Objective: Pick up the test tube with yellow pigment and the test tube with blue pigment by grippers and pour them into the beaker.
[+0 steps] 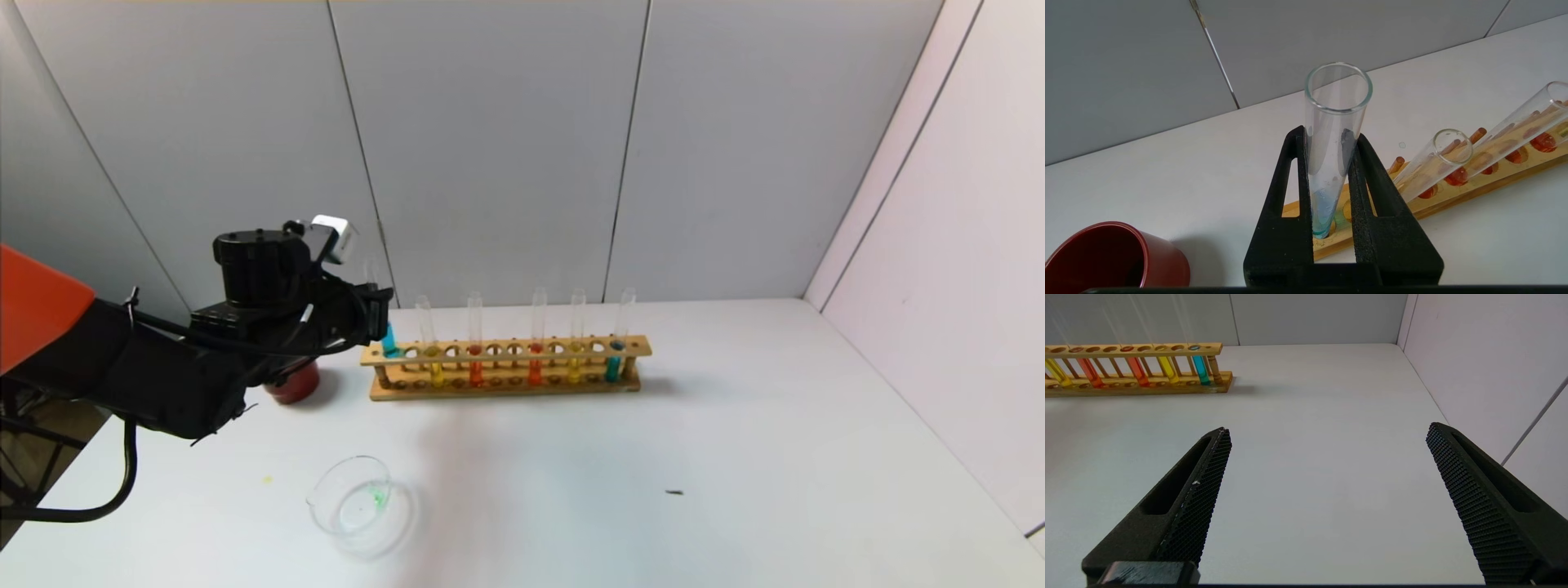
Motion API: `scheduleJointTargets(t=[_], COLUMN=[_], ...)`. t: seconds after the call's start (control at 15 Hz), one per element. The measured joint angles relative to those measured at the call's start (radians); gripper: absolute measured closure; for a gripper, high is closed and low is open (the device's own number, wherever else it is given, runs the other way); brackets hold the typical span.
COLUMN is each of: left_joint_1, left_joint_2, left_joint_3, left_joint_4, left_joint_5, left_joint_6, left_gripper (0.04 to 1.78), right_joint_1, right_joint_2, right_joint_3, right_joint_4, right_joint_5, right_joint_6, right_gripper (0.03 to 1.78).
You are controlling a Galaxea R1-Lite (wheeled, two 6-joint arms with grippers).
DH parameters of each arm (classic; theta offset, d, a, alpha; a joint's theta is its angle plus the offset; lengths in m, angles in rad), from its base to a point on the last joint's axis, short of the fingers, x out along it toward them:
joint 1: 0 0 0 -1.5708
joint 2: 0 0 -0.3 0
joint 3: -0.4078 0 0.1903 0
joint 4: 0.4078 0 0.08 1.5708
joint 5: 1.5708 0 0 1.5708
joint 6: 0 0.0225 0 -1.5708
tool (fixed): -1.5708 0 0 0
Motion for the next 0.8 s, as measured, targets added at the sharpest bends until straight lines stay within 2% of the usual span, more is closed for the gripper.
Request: scheduleJointTargets(t=[0.33, 0.6, 0.8], left_joint_1=[0.000, -0.003, -0.024], left_joint_2=[-0.062, -0.109, -0.182], left_joint_3=[-0.078, -0.138, -0.170], left_joint_4=[0.111, 0.149, 0.295], left_joint_5=[0.002, 0.003, 0.012], left_joint_6=[-0.001, -0.002, 0.007], left_gripper=[1.51, 1.51, 1.51], right_joint_1=[0.000, 0.000, 0.000], right_joint_2=[0.000, 0.000, 0.000], right_joint_3=[0.000, 0.000, 0.000], right_joint_4=[0.000, 0.000, 0.000], right_joint_5=[0.000, -0.001, -0.001], right_joint_6=[0.000, 0.000, 0.000], right_gripper=[0.07, 0.07, 0.07])
